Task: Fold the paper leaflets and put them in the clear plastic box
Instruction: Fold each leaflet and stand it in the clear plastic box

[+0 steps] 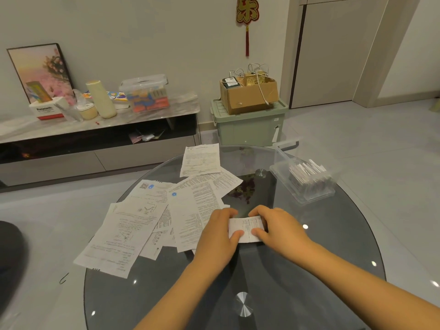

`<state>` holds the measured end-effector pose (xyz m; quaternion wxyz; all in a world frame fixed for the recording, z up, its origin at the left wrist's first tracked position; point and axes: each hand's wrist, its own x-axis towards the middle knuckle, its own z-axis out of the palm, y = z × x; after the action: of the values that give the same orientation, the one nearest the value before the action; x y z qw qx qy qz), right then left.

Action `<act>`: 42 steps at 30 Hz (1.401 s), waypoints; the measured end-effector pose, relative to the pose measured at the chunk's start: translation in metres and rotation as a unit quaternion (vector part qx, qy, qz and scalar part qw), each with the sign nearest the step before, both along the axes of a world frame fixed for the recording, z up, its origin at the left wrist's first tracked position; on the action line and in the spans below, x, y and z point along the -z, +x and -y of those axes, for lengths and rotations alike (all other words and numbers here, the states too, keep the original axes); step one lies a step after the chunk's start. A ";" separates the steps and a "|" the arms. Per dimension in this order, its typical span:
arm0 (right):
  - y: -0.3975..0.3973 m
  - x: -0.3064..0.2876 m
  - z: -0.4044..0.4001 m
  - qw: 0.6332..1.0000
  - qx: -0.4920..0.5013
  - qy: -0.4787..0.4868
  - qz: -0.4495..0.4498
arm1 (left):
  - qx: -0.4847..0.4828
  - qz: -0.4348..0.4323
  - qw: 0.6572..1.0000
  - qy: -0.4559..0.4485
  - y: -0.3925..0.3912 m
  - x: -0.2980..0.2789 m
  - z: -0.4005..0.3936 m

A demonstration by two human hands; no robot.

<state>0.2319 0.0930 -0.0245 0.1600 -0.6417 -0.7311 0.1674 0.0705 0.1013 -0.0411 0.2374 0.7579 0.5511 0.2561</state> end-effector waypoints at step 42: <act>0.054 -0.066 0.007 0.990 0.019 0.140 -0.014 | 0.078 0.031 0.993 0.081 0.044 -0.087 -0.023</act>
<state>0.2862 0.0861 0.0420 0.2618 -0.6246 -0.7324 0.0696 0.1149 0.1245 0.0461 0.2116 0.8070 0.4602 0.3037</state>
